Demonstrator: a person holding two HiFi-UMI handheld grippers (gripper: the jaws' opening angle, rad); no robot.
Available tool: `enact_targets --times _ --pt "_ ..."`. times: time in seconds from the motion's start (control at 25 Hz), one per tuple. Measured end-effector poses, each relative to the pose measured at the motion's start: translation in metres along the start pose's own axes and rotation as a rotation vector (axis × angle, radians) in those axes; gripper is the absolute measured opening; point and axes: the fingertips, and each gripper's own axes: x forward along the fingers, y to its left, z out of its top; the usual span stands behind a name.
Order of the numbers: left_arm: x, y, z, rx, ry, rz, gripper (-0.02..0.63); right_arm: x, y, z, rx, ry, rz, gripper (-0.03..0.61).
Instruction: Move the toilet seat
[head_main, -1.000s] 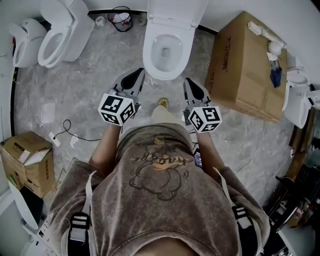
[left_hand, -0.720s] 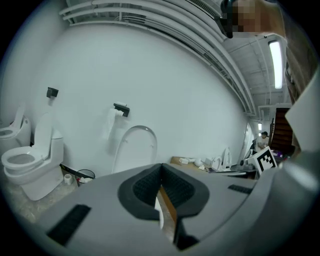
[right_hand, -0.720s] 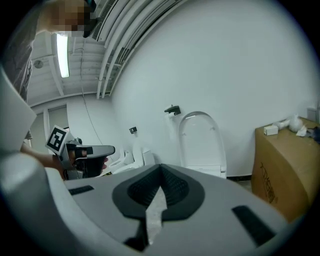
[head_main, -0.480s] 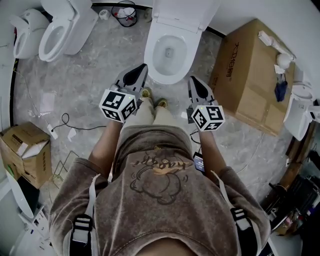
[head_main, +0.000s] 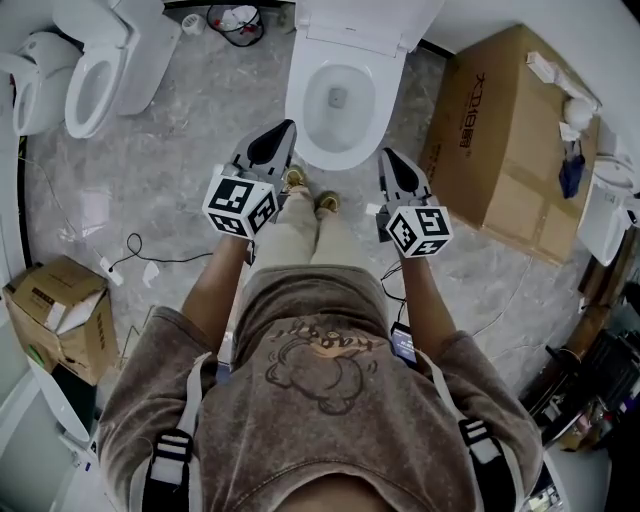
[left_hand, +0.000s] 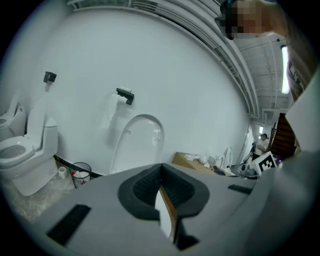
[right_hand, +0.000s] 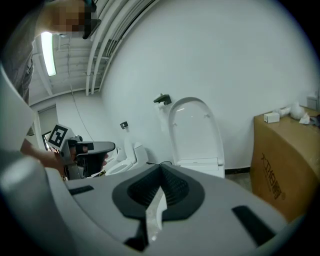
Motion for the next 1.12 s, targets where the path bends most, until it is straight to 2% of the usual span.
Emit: enact_targets --times 0.28,1.12 --pt "0.024 0.026 -0.03 -0.004 0.03 -0.002 0.008 0.029 -0.017 -0.021 0.016 0.019 -0.014 -0.005" --pt "0.063 0.082 -0.176 -0.008 0.144 0.033 0.008 0.095 -0.06 -0.137 0.006 0.103 -0.022 -0.003"
